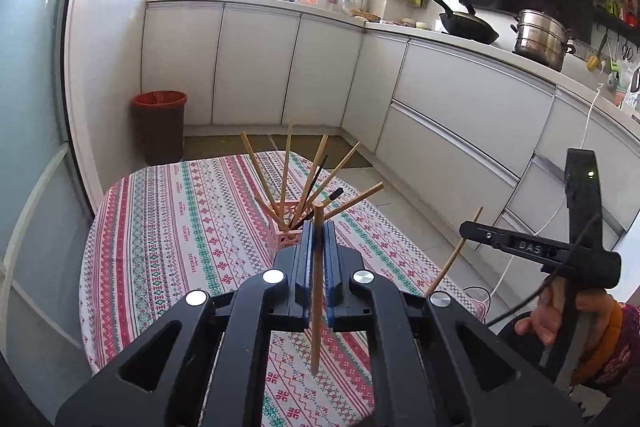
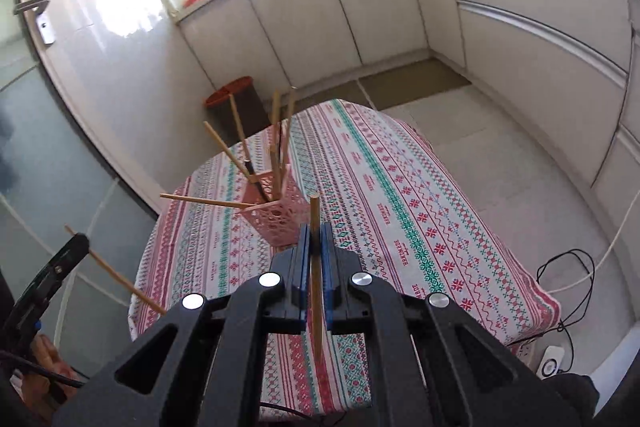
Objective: Organize utensils
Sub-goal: 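Carry both held chopsticks upright above the pink basket, then open the left gripper to drop its chopstick into the basket while the right keeps holding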
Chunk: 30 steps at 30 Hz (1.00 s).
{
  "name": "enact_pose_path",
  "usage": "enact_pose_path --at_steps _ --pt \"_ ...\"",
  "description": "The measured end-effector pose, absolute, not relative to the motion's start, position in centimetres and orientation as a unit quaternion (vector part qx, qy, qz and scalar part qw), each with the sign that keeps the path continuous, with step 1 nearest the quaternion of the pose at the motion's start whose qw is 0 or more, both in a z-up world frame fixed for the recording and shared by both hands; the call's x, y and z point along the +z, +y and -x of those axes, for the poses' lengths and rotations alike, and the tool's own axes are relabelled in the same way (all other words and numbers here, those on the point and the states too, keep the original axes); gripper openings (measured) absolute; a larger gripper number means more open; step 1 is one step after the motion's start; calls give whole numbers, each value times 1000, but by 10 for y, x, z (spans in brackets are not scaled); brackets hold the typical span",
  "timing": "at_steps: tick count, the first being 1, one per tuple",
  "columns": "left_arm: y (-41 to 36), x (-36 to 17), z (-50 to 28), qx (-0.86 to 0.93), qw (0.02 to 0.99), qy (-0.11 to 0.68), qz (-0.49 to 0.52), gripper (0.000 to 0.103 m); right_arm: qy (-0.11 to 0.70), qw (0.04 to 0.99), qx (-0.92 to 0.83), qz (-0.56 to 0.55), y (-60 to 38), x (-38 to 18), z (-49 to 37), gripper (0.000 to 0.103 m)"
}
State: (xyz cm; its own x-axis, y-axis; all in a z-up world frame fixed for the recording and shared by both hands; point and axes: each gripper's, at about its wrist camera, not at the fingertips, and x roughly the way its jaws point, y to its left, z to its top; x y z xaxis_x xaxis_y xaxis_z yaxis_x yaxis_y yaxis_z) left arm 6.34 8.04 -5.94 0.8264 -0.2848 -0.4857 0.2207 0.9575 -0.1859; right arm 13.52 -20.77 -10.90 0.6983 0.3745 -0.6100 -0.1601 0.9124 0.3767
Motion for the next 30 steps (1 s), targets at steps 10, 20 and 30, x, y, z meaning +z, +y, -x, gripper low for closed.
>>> enact_pose_path --at_steps 10,20,30 --pt "57 26 -74 -143 965 218 24 4 261 935 203 -128 -223 38 -104 5" --pt "56 73 -138 -106 979 170 25 4 199 946 211 -145 -221 119 -170 5" --pt "51 22 -222 -96 970 219 43 5 225 942 202 -145 -204 86 -253 5"
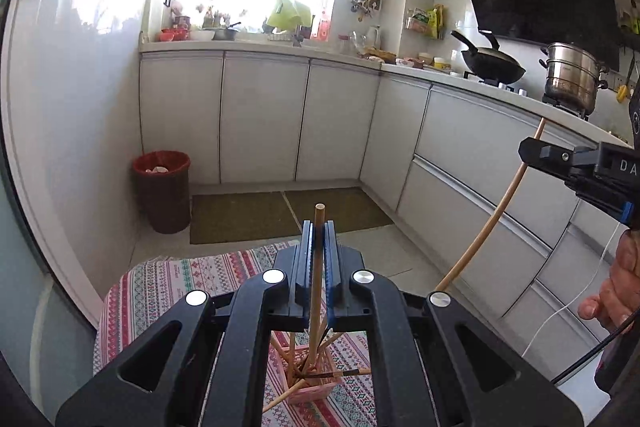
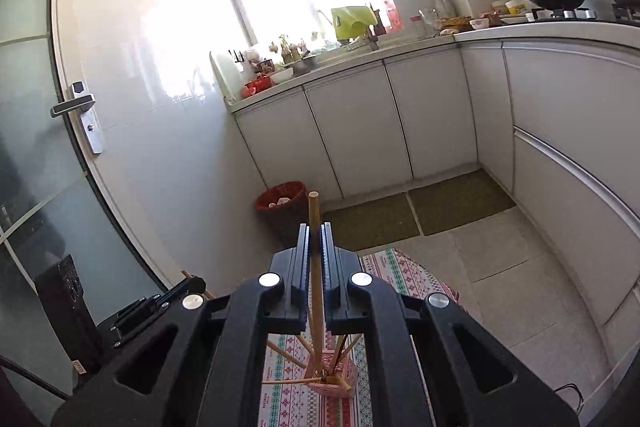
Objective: Organize utensils
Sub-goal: 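Open the left gripper to drop its chopstick into the basket while the right keeps holding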
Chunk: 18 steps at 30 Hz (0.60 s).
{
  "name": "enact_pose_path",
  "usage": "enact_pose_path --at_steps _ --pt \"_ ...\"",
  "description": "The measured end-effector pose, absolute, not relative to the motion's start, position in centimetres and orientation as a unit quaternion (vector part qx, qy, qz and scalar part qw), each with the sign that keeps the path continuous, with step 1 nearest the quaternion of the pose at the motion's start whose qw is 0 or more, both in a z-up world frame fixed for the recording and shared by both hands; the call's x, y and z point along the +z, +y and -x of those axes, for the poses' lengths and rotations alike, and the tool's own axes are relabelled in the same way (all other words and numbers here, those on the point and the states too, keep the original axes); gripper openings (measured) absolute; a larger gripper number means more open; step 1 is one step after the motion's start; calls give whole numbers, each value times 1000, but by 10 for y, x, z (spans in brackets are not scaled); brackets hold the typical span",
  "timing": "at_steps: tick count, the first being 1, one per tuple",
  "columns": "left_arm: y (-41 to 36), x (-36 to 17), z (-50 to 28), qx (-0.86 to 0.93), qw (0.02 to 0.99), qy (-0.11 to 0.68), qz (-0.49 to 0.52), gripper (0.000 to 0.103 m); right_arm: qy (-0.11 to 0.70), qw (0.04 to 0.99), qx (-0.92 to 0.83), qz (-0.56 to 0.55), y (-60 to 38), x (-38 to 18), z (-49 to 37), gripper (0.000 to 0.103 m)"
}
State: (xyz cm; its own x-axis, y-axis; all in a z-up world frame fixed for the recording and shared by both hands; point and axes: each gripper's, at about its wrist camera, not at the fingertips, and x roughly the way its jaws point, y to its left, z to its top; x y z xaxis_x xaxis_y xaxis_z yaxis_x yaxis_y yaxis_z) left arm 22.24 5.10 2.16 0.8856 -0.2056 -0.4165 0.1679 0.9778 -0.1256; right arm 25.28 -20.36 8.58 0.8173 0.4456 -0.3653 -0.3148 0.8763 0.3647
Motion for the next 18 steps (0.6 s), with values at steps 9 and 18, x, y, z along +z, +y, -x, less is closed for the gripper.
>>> enact_pose_path --at_steps 9,18 --pt "76 -5 -235 -81 963 242 87 30 253 937 201 -131 -183 50 -289 5" --pt "94 12 -219 -59 972 209 90 57 263 937 199 -117 -162 31 -298 5"
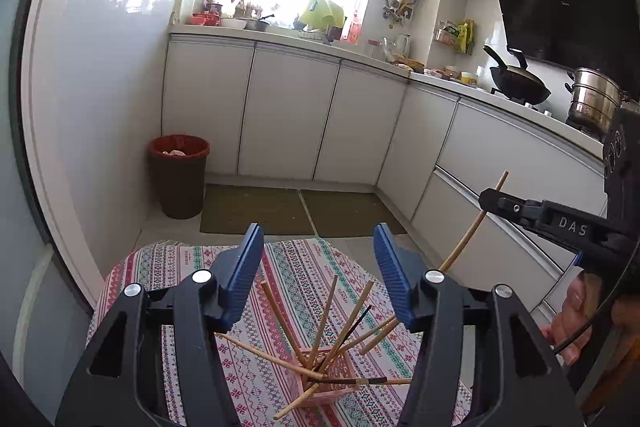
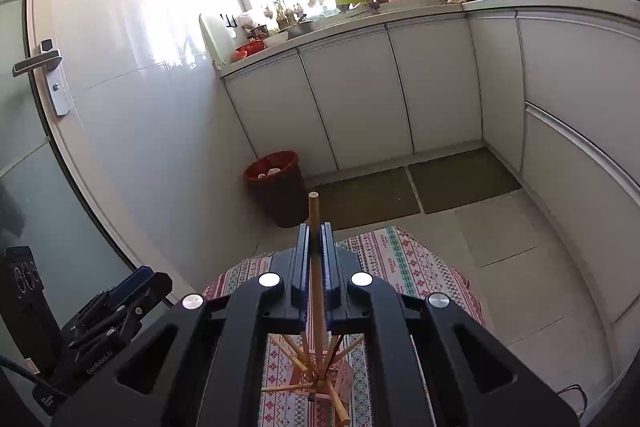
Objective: Organize utensils
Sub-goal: 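Open the left gripper to drop its chopstick into the basket while the right keeps holding, then move the left gripper to a loose chopstick and grasp it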
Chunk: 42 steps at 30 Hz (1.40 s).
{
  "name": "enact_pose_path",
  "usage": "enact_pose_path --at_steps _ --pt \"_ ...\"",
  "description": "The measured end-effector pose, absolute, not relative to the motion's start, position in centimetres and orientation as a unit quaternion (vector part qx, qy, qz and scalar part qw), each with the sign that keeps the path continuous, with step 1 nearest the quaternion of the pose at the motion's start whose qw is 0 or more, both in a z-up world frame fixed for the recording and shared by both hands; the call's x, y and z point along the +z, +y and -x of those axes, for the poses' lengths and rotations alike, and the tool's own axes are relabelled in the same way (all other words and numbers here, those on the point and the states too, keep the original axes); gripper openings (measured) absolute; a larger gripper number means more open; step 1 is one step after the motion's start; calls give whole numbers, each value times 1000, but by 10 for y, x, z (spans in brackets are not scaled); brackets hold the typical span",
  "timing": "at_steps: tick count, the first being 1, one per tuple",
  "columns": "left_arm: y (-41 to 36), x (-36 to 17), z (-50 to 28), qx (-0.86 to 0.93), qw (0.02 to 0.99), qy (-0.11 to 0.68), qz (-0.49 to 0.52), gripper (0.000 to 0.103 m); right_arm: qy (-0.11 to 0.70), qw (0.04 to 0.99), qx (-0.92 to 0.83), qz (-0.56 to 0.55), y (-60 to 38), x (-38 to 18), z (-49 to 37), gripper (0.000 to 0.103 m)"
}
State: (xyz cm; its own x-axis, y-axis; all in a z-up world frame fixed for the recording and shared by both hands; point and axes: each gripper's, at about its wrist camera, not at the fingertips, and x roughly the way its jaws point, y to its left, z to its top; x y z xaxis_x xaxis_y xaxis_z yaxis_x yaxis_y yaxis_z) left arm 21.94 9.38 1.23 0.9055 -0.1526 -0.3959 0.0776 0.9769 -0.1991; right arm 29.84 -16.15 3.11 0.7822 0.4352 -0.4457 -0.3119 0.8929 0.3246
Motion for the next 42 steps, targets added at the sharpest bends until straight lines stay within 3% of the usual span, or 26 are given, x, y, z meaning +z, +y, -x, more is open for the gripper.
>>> enact_pose_path --at_steps 11,12,14,15,21,25,27,29,32,35,37,42 --pt "121 9 -217 -20 972 213 98 60 265 935 205 -121 -144 5 -306 6" --pt "128 9 -217 -5 971 218 102 62 260 935 206 -122 -145 9 -305 6" --pt "150 0 -224 52 961 247 111 80 247 938 211 -121 -146 20 -300 6" --pt "163 -7 -229 78 954 265 117 83 240 939 214 -121 -147 25 -297 6" --pt "233 -133 -305 126 851 474 188 82 212 941 232 -124 -151 57 -280 6" --pt "256 -203 -341 160 802 526 233 80 207 941 239 -123 -157 65 -276 6" --pt "257 -221 -359 178 796 539 212 77 208 941 240 -117 -158 66 -278 6" --pt "256 -238 -377 182 794 544 203 63 211 940 242 -114 -157 65 -282 6" --pt "255 -261 -398 185 778 565 203 34 216 938 245 -114 -158 60 -289 6" --pt "242 -271 -410 184 786 569 153 24 224 937 243 -116 -157 55 -297 6" --pt "239 -272 -411 166 797 563 140 9 230 935 243 -119 -156 52 -300 6" --pt "246 -247 -369 128 831 519 152 4 233 935 235 -127 -161 51 -297 6"
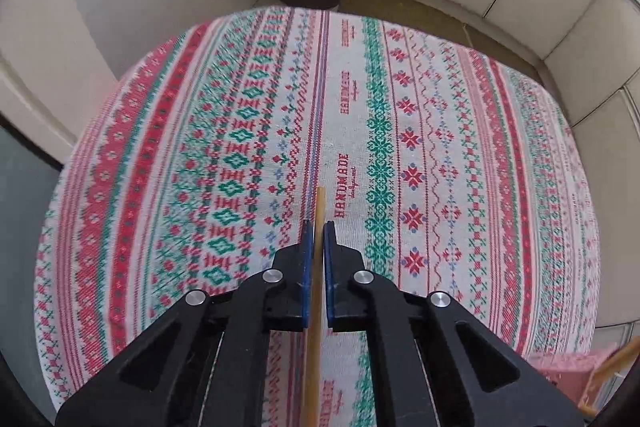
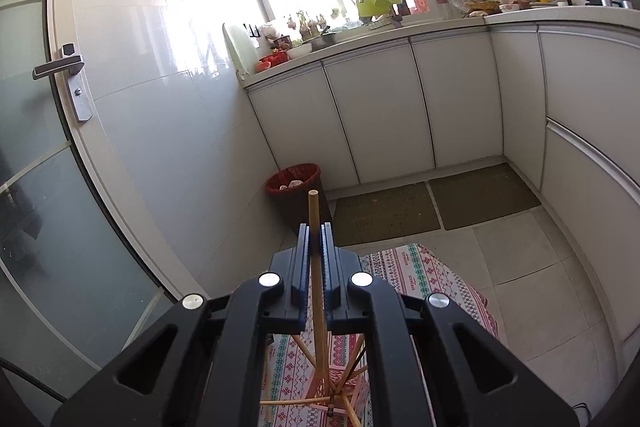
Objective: Organize utensils
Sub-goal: 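Move the left gripper to a loose chopstick and grasp it, then carry the chopstick upright above the basket with the left gripper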
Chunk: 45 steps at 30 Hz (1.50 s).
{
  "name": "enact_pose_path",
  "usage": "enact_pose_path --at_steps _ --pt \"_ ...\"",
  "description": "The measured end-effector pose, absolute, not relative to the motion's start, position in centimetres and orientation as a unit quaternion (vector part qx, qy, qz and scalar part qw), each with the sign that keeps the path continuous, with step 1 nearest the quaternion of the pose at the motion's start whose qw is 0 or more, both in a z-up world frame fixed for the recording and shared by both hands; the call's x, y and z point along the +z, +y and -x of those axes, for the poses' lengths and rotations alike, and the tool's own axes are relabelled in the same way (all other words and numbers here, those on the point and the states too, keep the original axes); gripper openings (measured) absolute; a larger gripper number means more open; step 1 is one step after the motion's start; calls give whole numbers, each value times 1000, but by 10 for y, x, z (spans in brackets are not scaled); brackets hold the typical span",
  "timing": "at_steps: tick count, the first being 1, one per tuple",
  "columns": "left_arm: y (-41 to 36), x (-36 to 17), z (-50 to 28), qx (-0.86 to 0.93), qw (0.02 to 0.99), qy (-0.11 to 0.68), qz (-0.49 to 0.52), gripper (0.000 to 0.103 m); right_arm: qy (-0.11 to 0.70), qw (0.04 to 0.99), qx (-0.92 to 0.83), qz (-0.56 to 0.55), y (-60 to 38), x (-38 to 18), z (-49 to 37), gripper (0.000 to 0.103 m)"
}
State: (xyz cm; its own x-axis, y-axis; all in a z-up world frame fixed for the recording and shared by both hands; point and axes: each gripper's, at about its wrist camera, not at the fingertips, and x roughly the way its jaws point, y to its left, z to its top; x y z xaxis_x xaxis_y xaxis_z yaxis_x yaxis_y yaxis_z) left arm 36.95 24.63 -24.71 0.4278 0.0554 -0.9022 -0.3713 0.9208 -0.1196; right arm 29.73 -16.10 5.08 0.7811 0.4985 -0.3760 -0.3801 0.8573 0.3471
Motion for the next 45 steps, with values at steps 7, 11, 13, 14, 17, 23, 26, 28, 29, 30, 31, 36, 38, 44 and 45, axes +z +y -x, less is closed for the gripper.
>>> enact_pose_path --at_steps 7,11,13,14,17,23,26,28,29,30,31,36,38,44,45 --pt "229 -134 -258 75 906 394 138 4 240 931 228 -150 -174 49 -282 6" --pt "207 -76 -207 65 934 335 104 4 243 930 223 -165 -182 51 -273 6" --pt "198 -50 -190 63 946 307 88 4 242 931 217 -167 -186 54 -272 6" --pt "194 -36 -183 59 951 292 82 4 242 931 214 -170 -188 56 -271 6" --pt "178 2 -175 48 965 248 69 4 240 933 203 -172 -193 61 -274 6" --pt "136 53 -181 -6 978 201 48 4 236 937 189 -176 -203 65 -279 6" --pt "111 60 -198 -33 978 204 42 4 232 938 188 -177 -206 66 -280 6" --pt "96 55 -207 -45 976 210 41 4 231 938 189 -175 -207 66 -281 6" --pt "88 48 -214 -49 975 215 41 4 231 938 190 -174 -207 65 -282 6" --pt "82 43 -215 -52 973 220 41 4 231 938 190 -173 -207 64 -283 6" --pt "76 38 -216 -54 972 225 41 4 233 938 192 -173 -207 63 -284 6" --pt "58 15 -234 -62 967 246 34 4 236 936 195 -173 -208 58 -290 6" --pt "54 6 -245 -66 962 264 36 5 237 935 196 -174 -208 56 -293 6" --pt "62 -16 -252 -60 952 294 68 8 247 933 196 -174 -202 48 -301 6" --pt "65 -13 -249 -61 953 286 73 8 248 933 196 -173 -201 46 -302 6"
